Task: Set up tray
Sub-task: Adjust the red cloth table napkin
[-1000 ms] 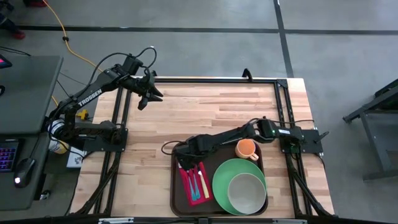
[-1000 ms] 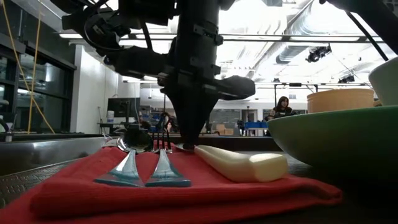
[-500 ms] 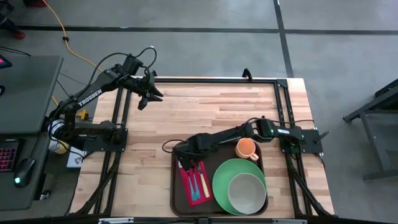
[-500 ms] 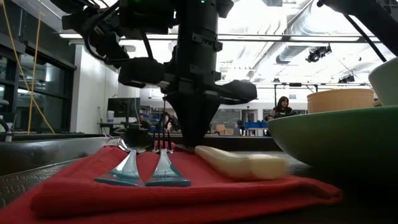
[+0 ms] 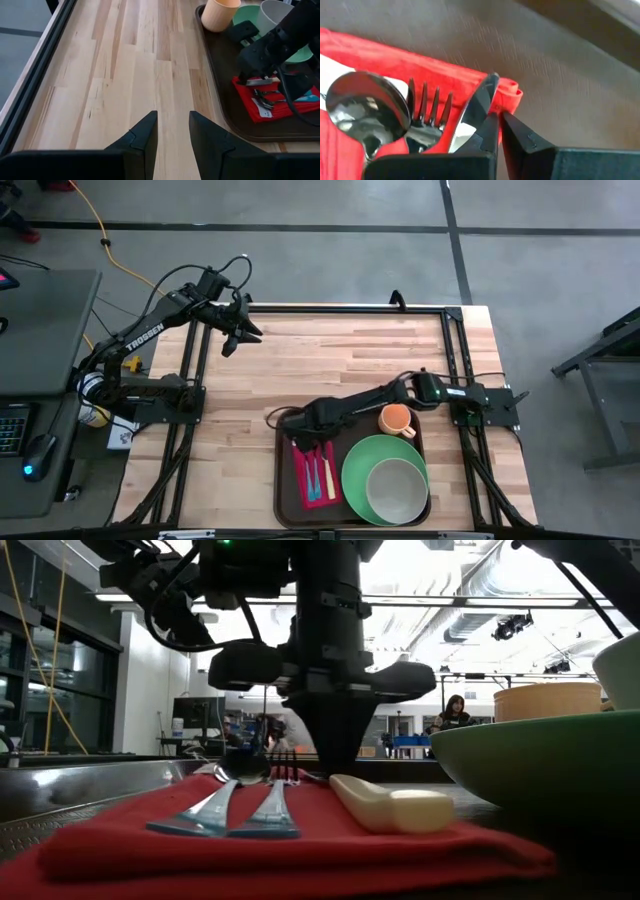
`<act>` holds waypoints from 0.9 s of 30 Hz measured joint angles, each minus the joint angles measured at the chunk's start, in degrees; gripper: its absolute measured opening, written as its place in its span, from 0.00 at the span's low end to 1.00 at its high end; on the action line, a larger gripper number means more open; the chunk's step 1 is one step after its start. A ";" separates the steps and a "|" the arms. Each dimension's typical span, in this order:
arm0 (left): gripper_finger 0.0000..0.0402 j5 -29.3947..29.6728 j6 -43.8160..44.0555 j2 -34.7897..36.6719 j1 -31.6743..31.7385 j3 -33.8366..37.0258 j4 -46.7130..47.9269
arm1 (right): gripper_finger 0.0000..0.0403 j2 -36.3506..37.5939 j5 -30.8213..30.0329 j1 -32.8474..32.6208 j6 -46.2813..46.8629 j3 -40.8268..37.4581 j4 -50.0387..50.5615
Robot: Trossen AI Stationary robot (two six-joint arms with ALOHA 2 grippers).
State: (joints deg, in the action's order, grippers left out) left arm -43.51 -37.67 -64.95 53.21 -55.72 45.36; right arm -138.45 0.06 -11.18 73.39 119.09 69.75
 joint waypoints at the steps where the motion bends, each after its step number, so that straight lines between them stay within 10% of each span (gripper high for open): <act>1: 0.35 0.00 0.00 0.00 0.00 0.00 0.00 | 0.00 0.00 0.24 -0.22 0.40 -0.02 0.30; 27: 0.35 -0.02 -1.51 0.00 0.00 0.00 -0.10 | 0.00 0.00 2.16 -7.66 15.77 -0.02 -2.10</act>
State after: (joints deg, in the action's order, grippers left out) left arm -43.53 -39.18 -64.95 53.21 -55.72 45.27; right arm -138.45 2.22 -18.84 89.15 119.07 67.66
